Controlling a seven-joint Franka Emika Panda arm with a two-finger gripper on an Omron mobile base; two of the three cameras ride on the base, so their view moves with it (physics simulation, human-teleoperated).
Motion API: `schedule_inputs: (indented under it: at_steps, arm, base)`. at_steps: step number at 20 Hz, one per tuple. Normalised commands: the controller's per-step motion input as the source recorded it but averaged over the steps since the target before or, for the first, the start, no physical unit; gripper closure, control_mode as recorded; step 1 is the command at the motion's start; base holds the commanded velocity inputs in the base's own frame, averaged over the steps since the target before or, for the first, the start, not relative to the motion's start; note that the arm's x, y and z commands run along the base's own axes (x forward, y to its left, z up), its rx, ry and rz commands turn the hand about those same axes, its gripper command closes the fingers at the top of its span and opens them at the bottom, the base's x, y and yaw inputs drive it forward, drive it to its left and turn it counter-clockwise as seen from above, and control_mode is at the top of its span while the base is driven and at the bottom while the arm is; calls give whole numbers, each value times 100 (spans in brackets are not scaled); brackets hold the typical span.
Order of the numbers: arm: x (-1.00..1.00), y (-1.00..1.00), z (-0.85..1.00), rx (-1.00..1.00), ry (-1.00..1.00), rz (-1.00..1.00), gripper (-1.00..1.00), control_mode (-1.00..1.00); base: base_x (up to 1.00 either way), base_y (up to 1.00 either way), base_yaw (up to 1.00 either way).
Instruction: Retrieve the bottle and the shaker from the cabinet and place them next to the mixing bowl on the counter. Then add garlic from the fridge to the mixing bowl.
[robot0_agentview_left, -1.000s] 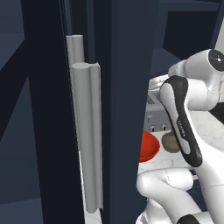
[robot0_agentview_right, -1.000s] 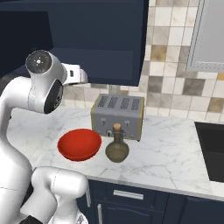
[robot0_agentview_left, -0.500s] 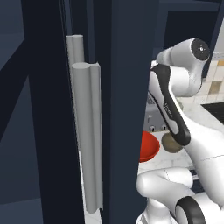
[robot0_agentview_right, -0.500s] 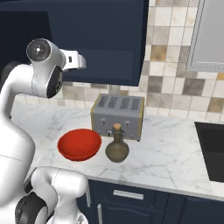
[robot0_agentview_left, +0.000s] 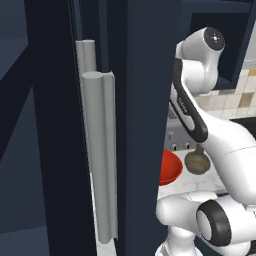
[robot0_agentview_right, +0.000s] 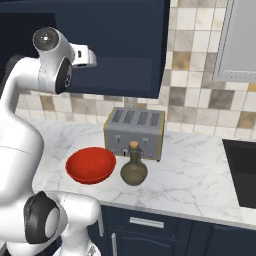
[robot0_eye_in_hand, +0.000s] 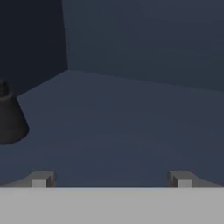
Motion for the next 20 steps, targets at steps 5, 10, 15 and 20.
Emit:
schedule_inputs:
  at_steps: [5, 10, 15, 20]
  arm:
    - [11, 25, 0, 12, -13, 12, -100, -100]
    - [-1, 0, 1, 21, -7, 22, -100, -100]
    - [0, 0, 0, 4, 0, 35, -100, -100]
    - [0, 0, 1, 0, -1, 38, -100, -100]
  base:
    - [0, 0, 0]
    - [0, 0, 0]
    - [0, 0, 0]
    - [0, 0, 0]
